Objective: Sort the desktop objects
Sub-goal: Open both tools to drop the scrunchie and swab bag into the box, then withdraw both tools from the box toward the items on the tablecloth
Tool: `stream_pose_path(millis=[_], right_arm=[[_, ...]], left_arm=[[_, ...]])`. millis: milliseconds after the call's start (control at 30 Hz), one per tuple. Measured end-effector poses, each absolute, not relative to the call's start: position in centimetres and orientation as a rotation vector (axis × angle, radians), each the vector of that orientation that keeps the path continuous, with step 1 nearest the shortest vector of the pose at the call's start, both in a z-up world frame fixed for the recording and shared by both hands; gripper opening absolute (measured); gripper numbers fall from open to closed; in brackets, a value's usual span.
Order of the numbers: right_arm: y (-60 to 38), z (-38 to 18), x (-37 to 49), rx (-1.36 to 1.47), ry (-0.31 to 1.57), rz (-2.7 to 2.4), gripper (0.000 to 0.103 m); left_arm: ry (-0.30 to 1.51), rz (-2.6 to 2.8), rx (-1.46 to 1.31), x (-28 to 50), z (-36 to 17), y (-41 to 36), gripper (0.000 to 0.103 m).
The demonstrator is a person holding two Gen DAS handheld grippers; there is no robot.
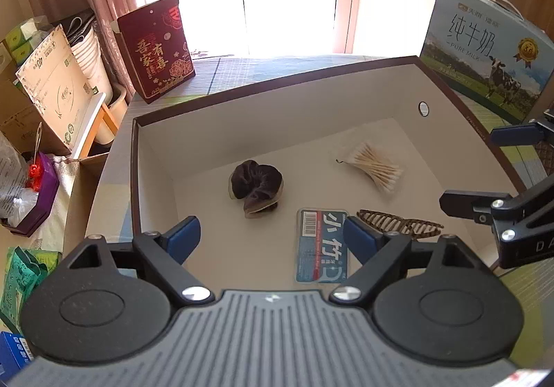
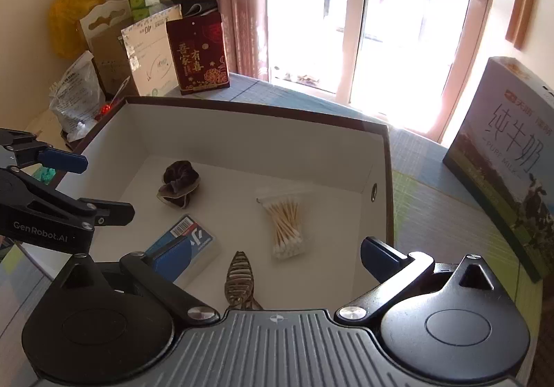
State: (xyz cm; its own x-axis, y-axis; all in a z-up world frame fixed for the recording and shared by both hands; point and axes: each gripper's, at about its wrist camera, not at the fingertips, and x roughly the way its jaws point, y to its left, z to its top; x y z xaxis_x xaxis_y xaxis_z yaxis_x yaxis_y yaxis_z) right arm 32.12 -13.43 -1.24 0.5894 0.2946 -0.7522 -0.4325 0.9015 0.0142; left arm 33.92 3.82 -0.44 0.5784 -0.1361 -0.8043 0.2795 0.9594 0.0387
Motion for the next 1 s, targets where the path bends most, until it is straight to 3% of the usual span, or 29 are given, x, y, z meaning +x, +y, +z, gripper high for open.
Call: stream_pose_path(millis=[433, 1000], right_arm=[[-14.4, 0.0, 23.7, -0.117, 0.8, 0.381, 0.101], [-15.8, -0.8, 14.2, -0.078, 0.828, 0.362, 0.101]], left_arm=[[0.856, -0.186, 0.147, 25.4, 2.4, 5.4, 0.087], [0.896, -0.172, 0.119, 16.0, 1.4, 5.1, 0.087]])
